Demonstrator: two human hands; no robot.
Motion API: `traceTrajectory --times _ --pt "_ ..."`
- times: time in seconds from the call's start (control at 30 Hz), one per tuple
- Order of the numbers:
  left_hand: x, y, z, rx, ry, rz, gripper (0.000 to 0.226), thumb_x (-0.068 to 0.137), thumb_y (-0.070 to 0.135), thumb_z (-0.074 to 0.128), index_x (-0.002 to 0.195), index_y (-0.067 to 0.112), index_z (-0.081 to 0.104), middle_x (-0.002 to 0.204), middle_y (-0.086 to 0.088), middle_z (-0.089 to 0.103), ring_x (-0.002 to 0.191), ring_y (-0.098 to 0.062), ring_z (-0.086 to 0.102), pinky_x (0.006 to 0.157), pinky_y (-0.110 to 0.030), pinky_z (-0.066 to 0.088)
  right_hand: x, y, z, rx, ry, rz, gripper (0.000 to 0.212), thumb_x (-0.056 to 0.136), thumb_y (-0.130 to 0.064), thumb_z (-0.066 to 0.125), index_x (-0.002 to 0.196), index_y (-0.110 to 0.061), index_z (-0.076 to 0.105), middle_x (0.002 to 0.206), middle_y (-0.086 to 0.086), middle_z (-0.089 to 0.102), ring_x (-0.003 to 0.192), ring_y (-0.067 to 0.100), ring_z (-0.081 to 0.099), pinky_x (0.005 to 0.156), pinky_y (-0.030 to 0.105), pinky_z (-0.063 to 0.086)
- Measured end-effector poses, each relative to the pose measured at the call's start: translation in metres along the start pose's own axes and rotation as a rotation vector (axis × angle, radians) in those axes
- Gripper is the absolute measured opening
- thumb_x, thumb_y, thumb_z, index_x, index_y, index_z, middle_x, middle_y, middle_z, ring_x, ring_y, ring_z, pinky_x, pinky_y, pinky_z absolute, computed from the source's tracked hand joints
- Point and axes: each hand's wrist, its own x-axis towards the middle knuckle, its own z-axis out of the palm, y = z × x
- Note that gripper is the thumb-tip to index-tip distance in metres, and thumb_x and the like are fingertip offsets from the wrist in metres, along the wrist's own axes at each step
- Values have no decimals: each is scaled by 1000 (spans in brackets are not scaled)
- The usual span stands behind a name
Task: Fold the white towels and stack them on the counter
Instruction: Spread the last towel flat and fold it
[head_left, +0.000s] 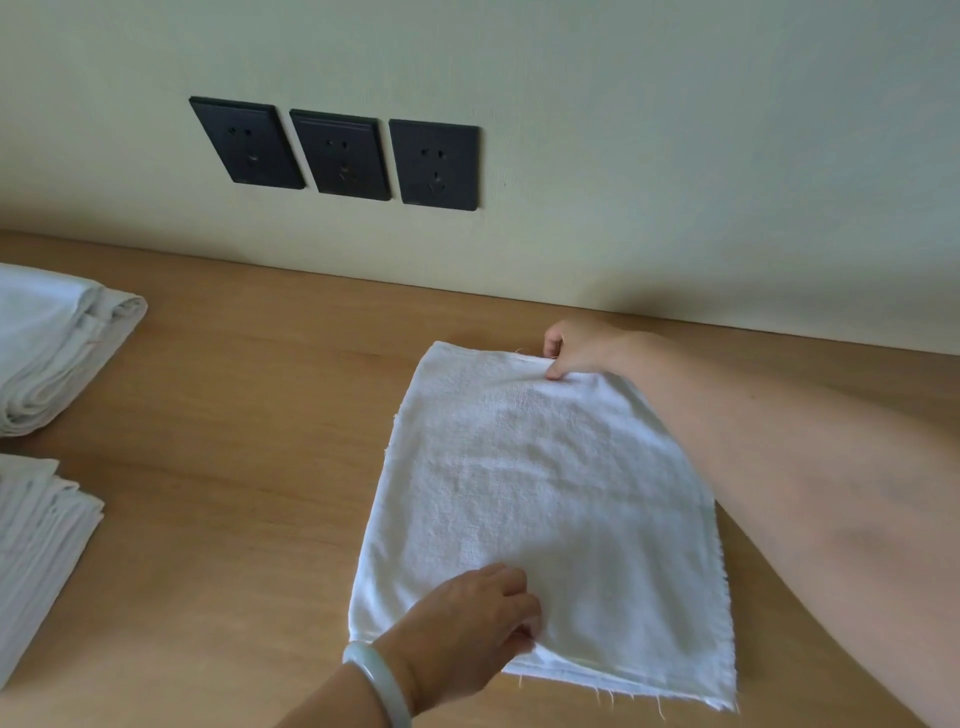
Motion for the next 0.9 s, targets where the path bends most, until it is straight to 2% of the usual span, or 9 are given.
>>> traceTrajectory --times 0.07,0.13,0.23,0.33,0.4,0.6,0.7,0.8,0.9 --pt "0 1 -1 -2 8 -2 20 96 33 47 98 21 63 98 3 55 96 -14 51 82 -26 44 -1 2 1 43 50 -50 19 80 -15 75 80 -22 57 87 -8 54 82 13 51 65 24 38" --pt "1 2 -2 -10 1 -18 17 98 30 49 100 20 63 100 2 55 97 -13 50 83 -24 41 2 4 1 65 73 -67 13 83 -16 72 79 -20 59 82 -9 55 76 9 50 63 24 38" --pt "2 3 -3 -17 -4 -35 17 99 29 49 102 19 62 102 1 55 99 -14 50 85 -25 40 6 5 2 26 94 -62 15 96 -16 54 85 -13 64 80 -10 56 76 11 51 73 26 38" --pt "2 3 -3 -28 -2 -28 17 98 29 49 102 19 62 101 1 55 99 -14 50 84 -24 40 6 2 0 -96 25 -38 18 97 -14 51 107 -7 64 99 -1 60 92 18 54 78 27 41" --pt "2 3 -3 -27 3 -10 15 96 29 52 100 19 63 100 1 56 98 -15 51 84 -26 43 3 -2 -3 -172 -59 -17 21 95 -20 56 110 -9 64 106 5 63 91 20 55 78 29 43" --pt "-3 3 -3 -34 25 10 15 93 28 54 95 20 66 93 3 56 90 -14 52 78 -26 45 1 -10 -4 -199 -125 7 15 85 -19 65 95 -8 67 86 3 60 72 17 49 60 25 38" --pt "-4 4 -2 -29 37 7 19 93 31 50 92 21 66 91 4 55 87 -12 52 77 -25 46 0 -14 1 -249 -109 18 7 85 -15 61 84 -11 56 78 4 51 62 16 40 52 24 31" --pt "-4 5 -2 -46 29 -11 16 94 27 54 94 19 68 92 3 58 89 -13 53 80 -25 47 -2 -17 6 -285 -106 14 8 86 -9 59 79 -10 55 72 3 49 59 15 38 50 24 30" --pt "-4 10 -4 -75 -25 -36 17 98 23 53 102 15 68 102 1 59 96 -12 52 85 -17 38 0 -17 7 -287 23 -45 8 82 -4 56 79 -6 63 78 6 61 65 21 50 57 29 40"
